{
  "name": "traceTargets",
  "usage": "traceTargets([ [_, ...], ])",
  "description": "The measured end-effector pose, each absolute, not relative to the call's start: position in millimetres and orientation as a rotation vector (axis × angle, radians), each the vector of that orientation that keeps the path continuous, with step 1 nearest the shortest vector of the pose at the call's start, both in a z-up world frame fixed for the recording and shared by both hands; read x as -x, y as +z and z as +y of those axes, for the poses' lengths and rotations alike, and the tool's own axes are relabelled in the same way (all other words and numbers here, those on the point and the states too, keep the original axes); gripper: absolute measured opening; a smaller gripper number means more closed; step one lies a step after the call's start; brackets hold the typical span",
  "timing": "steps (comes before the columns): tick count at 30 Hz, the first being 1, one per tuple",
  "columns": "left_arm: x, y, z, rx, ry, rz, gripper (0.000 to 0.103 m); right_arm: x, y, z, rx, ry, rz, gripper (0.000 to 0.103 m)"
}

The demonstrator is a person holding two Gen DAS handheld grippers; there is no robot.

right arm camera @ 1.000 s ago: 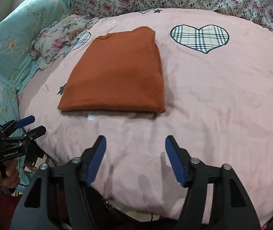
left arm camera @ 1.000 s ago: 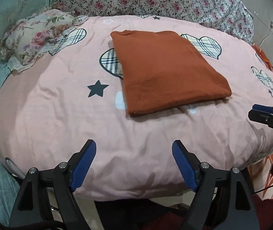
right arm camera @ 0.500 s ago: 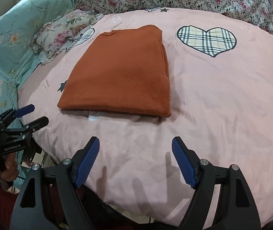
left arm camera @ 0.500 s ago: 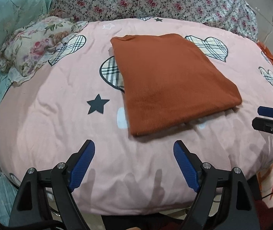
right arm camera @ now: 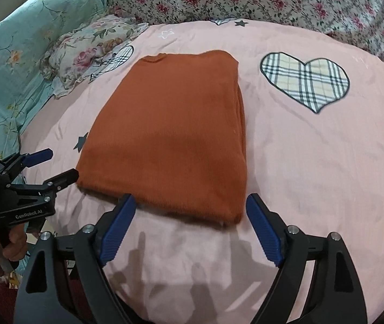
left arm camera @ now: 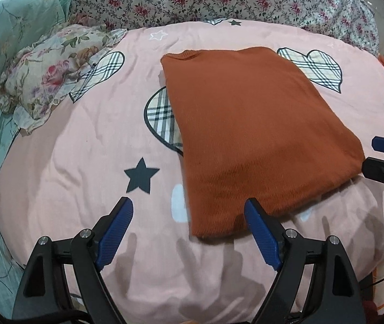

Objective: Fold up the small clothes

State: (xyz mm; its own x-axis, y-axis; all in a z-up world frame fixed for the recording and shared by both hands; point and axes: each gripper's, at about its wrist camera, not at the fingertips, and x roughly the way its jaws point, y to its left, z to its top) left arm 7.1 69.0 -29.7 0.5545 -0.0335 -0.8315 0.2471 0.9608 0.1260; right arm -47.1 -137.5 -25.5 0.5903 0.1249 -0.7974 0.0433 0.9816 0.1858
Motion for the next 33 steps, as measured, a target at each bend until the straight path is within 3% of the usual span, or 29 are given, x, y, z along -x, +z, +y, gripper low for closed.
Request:
traceTargets([
  [33, -66.8, -24.6, 61.2, -0.167, -0.131, 0.961, 0.087, -20.9, -34.9, -138.1, -0.215, 0.092, 0.969, 0.087],
])
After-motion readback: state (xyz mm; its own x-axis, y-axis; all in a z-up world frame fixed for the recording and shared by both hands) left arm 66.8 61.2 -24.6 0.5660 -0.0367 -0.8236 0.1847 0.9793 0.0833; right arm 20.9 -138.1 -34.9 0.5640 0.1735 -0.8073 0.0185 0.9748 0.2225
